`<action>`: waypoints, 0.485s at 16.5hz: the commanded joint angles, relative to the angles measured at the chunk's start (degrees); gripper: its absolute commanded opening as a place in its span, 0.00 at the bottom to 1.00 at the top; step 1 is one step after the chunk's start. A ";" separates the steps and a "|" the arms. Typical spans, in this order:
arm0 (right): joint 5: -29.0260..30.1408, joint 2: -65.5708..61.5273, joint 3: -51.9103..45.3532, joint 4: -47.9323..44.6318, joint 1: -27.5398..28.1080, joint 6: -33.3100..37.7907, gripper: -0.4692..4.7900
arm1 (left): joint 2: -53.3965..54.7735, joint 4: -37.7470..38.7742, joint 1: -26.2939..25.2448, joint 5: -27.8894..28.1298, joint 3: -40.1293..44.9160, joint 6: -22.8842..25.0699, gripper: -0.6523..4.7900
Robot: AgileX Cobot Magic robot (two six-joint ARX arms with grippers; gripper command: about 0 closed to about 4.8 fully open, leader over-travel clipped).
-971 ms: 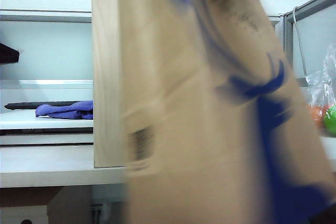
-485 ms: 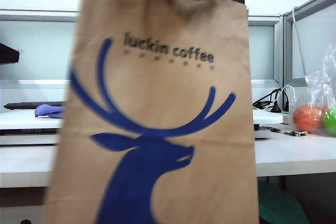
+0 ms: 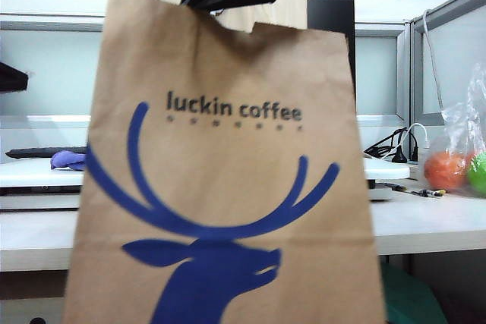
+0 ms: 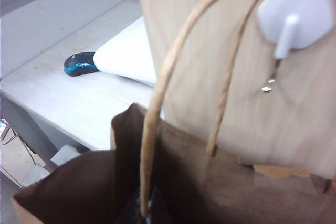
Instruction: Pick up the paper bag and hang it on the hook.
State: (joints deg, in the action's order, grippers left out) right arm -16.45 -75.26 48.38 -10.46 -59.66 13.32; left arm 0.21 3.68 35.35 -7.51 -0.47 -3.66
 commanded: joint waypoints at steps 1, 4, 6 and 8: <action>0.11 -2.45 0.42 -3.23 -0.04 0.48 0.08 | 0.00 -0.70 -0.11 -0.24 -0.09 0.20 0.11; -0.13 -5.11 0.42 -5.46 0.11 0.59 0.08 | 0.00 -0.70 -0.11 -0.24 -0.09 0.20 0.11; -0.15 -7.06 0.42 -6.62 1.29 0.59 0.08 | 0.00 -0.70 -0.11 -0.24 -0.09 0.20 0.11; 0.09 -8.63 0.42 -7.74 2.49 0.61 0.08 | 0.00 -0.70 -0.11 -0.24 -0.09 0.20 0.11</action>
State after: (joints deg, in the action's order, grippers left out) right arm -16.45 -83.70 48.40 -16.14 -57.49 13.80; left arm 0.21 3.68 35.35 -7.53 -0.47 -3.66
